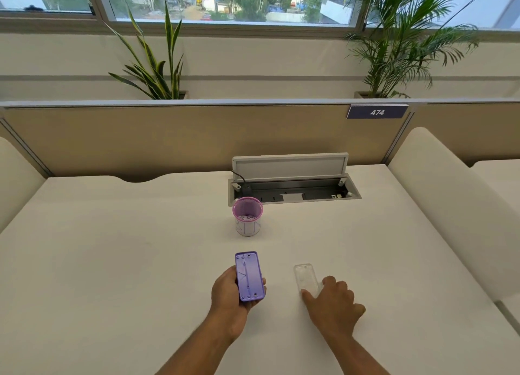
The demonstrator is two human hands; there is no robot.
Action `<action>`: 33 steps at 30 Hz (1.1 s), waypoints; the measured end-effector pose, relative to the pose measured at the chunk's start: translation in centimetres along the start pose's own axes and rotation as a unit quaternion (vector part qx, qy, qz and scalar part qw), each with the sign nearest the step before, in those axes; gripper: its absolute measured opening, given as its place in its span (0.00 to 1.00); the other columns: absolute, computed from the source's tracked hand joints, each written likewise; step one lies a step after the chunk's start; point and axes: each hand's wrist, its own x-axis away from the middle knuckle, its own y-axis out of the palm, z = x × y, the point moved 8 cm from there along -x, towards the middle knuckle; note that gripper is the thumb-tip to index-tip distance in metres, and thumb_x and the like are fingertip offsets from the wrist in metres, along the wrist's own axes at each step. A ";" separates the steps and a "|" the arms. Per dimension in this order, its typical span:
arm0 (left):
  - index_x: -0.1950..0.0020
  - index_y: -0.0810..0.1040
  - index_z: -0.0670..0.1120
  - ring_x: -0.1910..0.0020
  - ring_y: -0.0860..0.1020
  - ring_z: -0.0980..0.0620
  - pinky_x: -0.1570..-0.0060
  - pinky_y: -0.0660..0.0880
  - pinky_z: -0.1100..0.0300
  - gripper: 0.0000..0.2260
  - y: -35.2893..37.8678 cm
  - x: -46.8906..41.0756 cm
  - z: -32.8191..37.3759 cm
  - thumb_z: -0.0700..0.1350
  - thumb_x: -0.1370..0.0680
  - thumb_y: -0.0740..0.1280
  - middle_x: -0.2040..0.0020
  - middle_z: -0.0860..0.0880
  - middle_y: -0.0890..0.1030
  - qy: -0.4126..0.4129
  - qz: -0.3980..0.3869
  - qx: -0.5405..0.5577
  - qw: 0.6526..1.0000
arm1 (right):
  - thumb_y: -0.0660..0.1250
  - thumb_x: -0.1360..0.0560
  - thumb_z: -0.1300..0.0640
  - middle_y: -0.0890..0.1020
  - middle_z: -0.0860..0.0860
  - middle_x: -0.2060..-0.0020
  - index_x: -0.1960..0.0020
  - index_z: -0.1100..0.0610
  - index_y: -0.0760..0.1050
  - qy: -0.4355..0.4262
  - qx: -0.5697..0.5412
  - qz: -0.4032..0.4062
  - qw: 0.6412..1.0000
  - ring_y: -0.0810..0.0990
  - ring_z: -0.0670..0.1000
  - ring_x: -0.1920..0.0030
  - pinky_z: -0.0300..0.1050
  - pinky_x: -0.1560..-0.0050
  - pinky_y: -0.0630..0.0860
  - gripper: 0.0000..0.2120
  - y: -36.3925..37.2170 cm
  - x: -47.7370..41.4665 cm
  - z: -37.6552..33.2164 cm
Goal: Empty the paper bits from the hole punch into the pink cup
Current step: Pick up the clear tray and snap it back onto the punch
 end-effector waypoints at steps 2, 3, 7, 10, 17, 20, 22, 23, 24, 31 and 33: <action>0.45 0.82 0.37 0.62 0.81 0.39 0.59 0.81 0.49 0.11 -0.2 0.4 -0.3 0.39 0.18 0.60 0.62 0.39 0.83 0.000 0.002 -0.001 1.000 | 0.62 0.28 0.29 0.76 0.47 0.44 0.37 0.47 0.72 -0.003 0.000 0.000 1.000 0.76 0.51 0.41 0.53 0.43 0.68 0.28 0.2 0.2 -0.1; 0.46 0.82 0.37 0.62 0.81 0.39 0.59 0.81 0.49 0.11 -0.2 0.5 -0.5 0.39 0.18 0.60 0.62 0.39 0.83 0.000 0.002 -0.002 1.000 | 0.62 0.27 0.29 0.76 0.47 0.44 0.38 0.47 0.72 -0.005 -0.002 0.001 1.000 0.76 0.51 0.41 0.53 0.43 0.68 0.27 0.2 0.2 -0.1; 0.48 0.82 0.37 0.62 0.80 0.38 0.57 0.81 0.48 0.11 -0.5 0.9 -0.9 0.39 0.18 0.60 0.63 0.39 0.83 0.002 0.002 -0.005 1.000 | 0.64 0.27 0.31 0.75 0.47 0.45 0.41 0.47 0.72 -0.010 -0.016 -0.002 1.000 0.76 0.51 0.42 0.52 0.43 0.69 0.24 0.5 0.0 -0.1; 0.49 0.82 0.37 0.62 0.80 0.38 0.55 0.81 0.46 0.11 -0.8 1.0 -1.0 0.38 0.18 0.60 0.64 0.39 0.84 0.004 0.003 -0.006 1.000 | 0.67 0.28 0.33 0.76 0.47 0.46 0.43 0.47 0.71 -0.007 -0.047 -0.009 0.999 0.76 0.52 0.42 0.53 0.43 0.69 0.23 0.5 0.0 0.1; 0.48 0.82 0.37 0.61 0.81 0.37 0.51 0.80 0.44 0.12 -1.3 1.4 -1.5 0.40 0.17 0.60 0.60 0.39 0.83 0.003 0.007 -0.001 1.000 | 0.67 0.24 0.47 0.80 0.45 0.59 0.48 0.48 0.65 -0.028 -0.155 -0.019 0.987 0.80 0.54 0.54 0.50 0.50 0.63 0.13 0.2 0.6 -0.1; 0.47 0.81 0.36 0.61 0.80 0.37 0.50 0.80 0.43 0.11 -1.3 1.6 -1.6 0.39 0.17 0.60 0.58 0.37 0.82 0.001 0.001 0.009 1.000 | 0.67 0.23 0.56 0.84 0.46 0.58 0.48 0.50 0.71 -0.053 -0.257 0.016 0.965 0.83 0.55 0.57 0.52 0.52 0.75 0.06 -0.7 1.3 -0.6; 0.44 0.82 0.35 0.60 0.81 0.37 0.52 0.81 0.44 0.12 -1.4 1.7 -1.7 0.39 0.17 0.60 0.58 0.37 0.83 0.001 -0.003 0.019 1.000 | 0.69 0.23 0.59 0.83 0.46 0.61 0.50 0.51 0.76 -0.060 -0.338 0.046 0.938 0.82 0.51 0.61 0.53 0.59 0.80 0.05 -2.3 2.1 -0.9; 0.43 0.82 0.35 0.59 0.81 0.37 0.52 0.81 0.45 0.13 -1.4 1.8 -1.7 0.40 0.17 0.60 0.57 0.37 0.84 0.000 -0.008 0.025 1.000 | 0.70 0.23 0.60 0.83 0.46 0.63 0.53 0.51 0.77 -0.067 -0.366 0.064 0.926 0.81 0.50 0.62 0.52 0.62 0.80 0.05 -3.1 2.5 -1.1; 0.41 0.82 0.35 0.58 0.81 0.37 0.52 0.81 0.45 0.14 -1.4 1.8 -1.8 0.42 0.16 0.60 0.56 0.37 0.84 -0.003 -0.014 0.032 0.999 | 0.70 0.23 0.61 0.83 0.46 0.64 0.55 0.51 0.78 -0.076 -0.388 0.078 0.915 0.82 0.49 0.62 0.51 0.63 0.79 0.06 -3.9 2.9 -1.3; 0.34 0.81 0.40 0.54 0.84 0.38 0.54 0.82 0.47 0.23 -1.1 2.1 -2.7 0.56 0.16 0.60 0.45 0.35 0.85 -0.031 -0.046 0.065 0.996 | 0.68 0.21 0.60 0.85 0.46 0.59 0.55 0.47 0.82 -0.124 -0.485 0.091 0.861 0.85 0.52 0.57 0.53 0.58 0.82 0.09 -7.1 5.4 -3.5; 0.33 0.81 0.41 0.53 0.84 0.39 0.54 0.83 0.48 0.24 -0.8 2.4 -2.7 0.58 0.16 0.61 0.43 0.35 0.85 -0.032 -0.053 0.072 0.996 | 0.68 0.20 0.61 0.86 0.46 0.60 0.52 0.48 0.84 -0.155 -0.485 0.097 0.855 0.86 0.52 0.59 0.51 0.59 0.81 0.09 -8.1 6.1 -4.1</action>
